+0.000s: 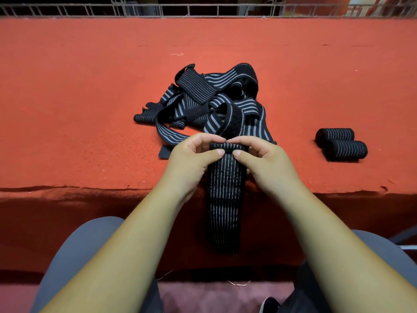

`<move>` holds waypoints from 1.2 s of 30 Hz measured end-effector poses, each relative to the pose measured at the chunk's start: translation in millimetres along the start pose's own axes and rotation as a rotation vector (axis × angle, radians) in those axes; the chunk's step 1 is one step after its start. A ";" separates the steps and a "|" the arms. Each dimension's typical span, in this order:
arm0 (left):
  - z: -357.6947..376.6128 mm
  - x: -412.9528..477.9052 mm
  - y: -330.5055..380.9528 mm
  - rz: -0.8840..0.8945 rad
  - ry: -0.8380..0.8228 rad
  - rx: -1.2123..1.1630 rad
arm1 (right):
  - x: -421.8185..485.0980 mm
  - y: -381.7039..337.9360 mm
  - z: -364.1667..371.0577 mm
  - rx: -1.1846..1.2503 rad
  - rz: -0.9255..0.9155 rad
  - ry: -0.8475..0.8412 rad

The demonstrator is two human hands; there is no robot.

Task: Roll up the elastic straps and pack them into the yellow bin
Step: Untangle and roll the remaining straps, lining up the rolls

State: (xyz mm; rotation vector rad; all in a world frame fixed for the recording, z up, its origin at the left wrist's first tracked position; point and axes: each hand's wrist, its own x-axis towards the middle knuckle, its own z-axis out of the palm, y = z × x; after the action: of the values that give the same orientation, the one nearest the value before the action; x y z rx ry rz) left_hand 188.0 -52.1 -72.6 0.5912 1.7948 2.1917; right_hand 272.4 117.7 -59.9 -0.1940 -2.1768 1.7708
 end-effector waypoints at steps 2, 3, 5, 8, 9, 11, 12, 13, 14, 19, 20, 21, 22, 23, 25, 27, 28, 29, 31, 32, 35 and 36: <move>-0.1 -0.5 1.1 -0.042 -0.028 -0.050 | 0.0 0.7 -1.7 0.031 0.007 0.025; 0.3 -0.8 2.5 -0.068 -0.044 -0.068 | -0.8 -0.2 -1.2 0.041 0.009 0.038; 0.8 -0.5 2.6 -0.102 -0.058 -0.071 | -1.4 -0.5 0.3 0.077 0.023 0.058; 1.3 -1.5 2.2 -0.090 -0.051 -0.040 | -2.2 -0.8 1.1 0.121 0.068 0.041; 1.4 -1.9 3.1 -0.082 -0.053 -0.032 | -2.9 -1.2 0.9 0.130 0.091 0.026; 1.0 -2.2 3.9 -0.071 -0.055 -0.029 | -4.3 -1.8 0.9 0.150 0.111 0.001; 1.5 -2.8 5.3 -0.066 -0.057 -0.026 | -4.3 -1.7 1.1 0.152 0.099 0.005; 2.0 -3.0 6.2 -0.065 -0.056 -0.024 | -4.4 -2.1 1.1 0.139 0.075 0.020; 1.8 -2.6 5.7 -0.066 -0.051 -0.024 | -2.9 -0.9 0.8 0.096 0.044 0.034; 2.2 -2.7 5.2 -0.075 -0.075 -0.040 | 2.1 4.6 -2.1 -0.235 -0.045 0.076; 2.5 -2.7 6.3 -0.089 -0.066 -0.041 | 2.5 6.6 -2.4 -0.240 -0.051 0.078; 2.8 -3.0 8.1 -0.104 -0.045 -0.044 | 2.3 7.3 -2.5 -0.230 -0.062 0.073; 3.4 -3.7 9.5 -0.124 -0.025 -0.038 | 2.3 7.1 -2.5 -0.213 -0.074 0.064; 2.7 -3.5 8.6 -0.141 -0.018 -0.022 | 2.5 6.6 -2.2 -0.176 -0.079 0.057; 1.0 -2.4 4.5 -0.152 -0.019 0.028 | 2.7 5.5 -0.9 -0.102 -0.052 0.051; -0.8 -1.8 1.2 -0.107 0.000 0.045 | 2.0 2.4 1.1 -0.114 0.009 0.052; -0.1 -2.2 1.0 -0.078 0.007 0.046 | 1.6 1.7 1.9 -0.144 0.035 0.052; 0.3 -1.7 0.8 -0.053 0.017 0.052 | 1.0 1.2 2.3 -0.171 0.050 0.051; 0.8 -1.1 0.2 -0.025 0.021 0.061 | 0.4 0.0 3.1 -0.179 0.054 0.056; 2.0 -1.6 0.7 -0.027 0.013 0.061 | 0.4 -0.6 3.1 -0.164 0.056 0.066; 5.8 -2.6 0.4 -0.079 -0.015 -0.003 | 0.7 -1.2 3.1 -0.044 0.072 0.097; 7.8 -3.1 1.4 -0.110 -0.016 -0.028 | 0.8 -1.3 3.0 -0.001 0.074 0.094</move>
State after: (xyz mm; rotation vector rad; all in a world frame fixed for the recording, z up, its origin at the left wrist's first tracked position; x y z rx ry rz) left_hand 194.4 -47.0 -70.5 0.4899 1.7421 2.1296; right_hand 270.8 114.9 -59.0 -0.3544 -2.1301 1.7621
